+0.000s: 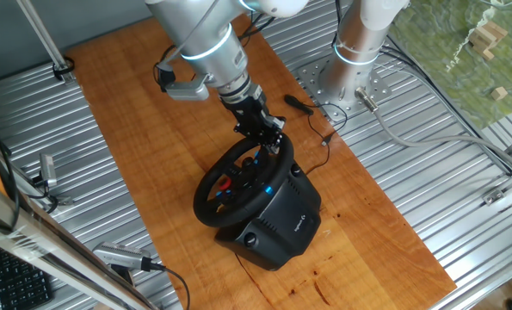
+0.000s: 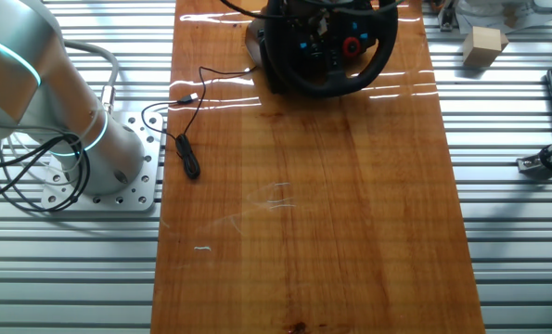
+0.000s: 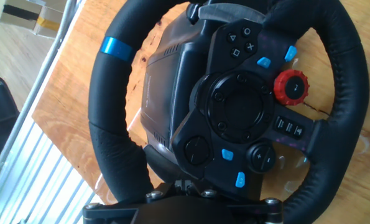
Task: Rotate the steering wheel 90 degrees counterclockwise
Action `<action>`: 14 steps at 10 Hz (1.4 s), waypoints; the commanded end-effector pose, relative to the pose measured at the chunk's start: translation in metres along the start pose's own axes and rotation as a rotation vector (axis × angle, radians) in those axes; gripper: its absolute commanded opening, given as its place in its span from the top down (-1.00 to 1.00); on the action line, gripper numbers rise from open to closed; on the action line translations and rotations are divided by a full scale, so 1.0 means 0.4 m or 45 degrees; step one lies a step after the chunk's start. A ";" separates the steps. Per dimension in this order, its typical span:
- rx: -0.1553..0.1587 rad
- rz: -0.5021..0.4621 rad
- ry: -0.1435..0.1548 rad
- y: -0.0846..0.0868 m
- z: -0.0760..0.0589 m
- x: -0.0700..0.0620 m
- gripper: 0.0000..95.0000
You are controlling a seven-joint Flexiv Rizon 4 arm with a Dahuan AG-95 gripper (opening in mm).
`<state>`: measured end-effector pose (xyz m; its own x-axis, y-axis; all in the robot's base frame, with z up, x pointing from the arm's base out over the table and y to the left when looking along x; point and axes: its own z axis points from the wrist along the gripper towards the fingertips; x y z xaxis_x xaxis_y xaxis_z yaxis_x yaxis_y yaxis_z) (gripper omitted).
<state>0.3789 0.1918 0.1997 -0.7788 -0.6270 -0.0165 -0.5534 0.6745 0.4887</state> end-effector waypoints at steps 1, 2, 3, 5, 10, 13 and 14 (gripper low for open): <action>-0.015 0.025 -0.004 0.001 -0.001 0.001 1.00; -0.020 0.040 -0.013 0.001 -0.001 0.001 1.00; -0.023 0.062 -0.027 0.001 -0.001 0.001 1.00; -0.023 0.097 -0.042 0.001 -0.001 0.001 1.00; -0.010 0.159 -0.059 0.001 -0.001 0.001 1.00; -0.015 0.155 -0.058 -0.001 0.000 0.002 1.00; -0.017 0.151 -0.053 -0.003 0.000 0.002 1.00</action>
<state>0.3792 0.1902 0.1983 -0.8485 -0.5291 0.0048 -0.4559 0.7355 0.5012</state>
